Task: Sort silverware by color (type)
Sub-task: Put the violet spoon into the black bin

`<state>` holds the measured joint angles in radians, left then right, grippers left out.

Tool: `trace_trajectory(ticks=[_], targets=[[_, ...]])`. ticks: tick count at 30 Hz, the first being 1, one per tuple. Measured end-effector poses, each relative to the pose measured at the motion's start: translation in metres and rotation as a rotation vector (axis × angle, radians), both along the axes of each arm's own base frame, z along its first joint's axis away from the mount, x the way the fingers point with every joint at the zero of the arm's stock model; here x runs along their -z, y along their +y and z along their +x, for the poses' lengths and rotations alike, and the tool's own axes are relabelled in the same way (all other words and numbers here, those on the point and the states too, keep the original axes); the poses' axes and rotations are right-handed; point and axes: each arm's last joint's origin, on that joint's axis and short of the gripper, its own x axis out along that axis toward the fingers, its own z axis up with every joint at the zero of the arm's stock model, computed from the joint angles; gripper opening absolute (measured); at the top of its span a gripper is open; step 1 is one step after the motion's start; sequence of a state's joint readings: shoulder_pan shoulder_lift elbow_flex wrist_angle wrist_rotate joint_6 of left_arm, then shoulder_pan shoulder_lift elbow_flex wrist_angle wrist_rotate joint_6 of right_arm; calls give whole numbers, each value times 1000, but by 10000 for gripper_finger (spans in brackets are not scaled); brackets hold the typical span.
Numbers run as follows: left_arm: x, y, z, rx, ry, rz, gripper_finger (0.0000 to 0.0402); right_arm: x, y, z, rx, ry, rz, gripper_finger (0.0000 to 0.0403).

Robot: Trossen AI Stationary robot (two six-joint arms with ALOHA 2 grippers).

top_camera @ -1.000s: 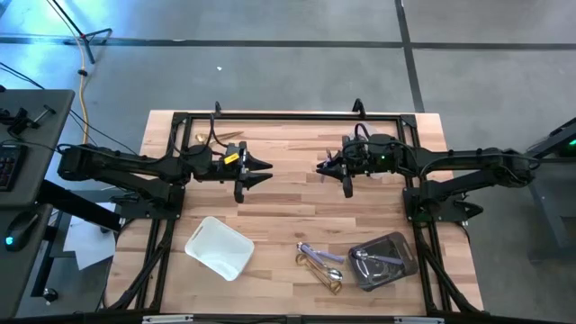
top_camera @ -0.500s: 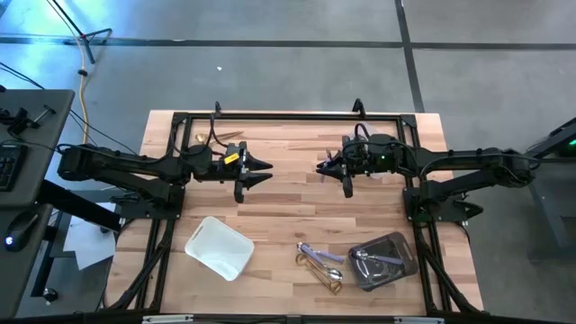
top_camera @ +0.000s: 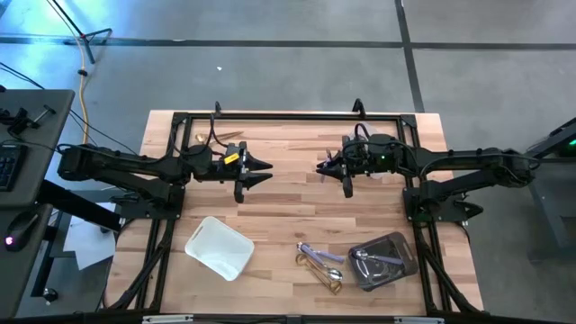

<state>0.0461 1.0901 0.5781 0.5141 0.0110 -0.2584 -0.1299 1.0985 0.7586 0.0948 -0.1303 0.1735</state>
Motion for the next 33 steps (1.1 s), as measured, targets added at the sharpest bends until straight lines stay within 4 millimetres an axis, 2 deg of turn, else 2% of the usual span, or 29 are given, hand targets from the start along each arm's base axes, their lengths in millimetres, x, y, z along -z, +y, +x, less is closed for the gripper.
trace_trajectory(ticks=[30, 33], targets=[[0, 0, 0, 0, 0, 0, 138, -4, 0, 1, -21, -47, -12, 36], [0, 0, 0, 0, 0, 0, 138, -14, 7, 2, -85, -44, 19, 36]])
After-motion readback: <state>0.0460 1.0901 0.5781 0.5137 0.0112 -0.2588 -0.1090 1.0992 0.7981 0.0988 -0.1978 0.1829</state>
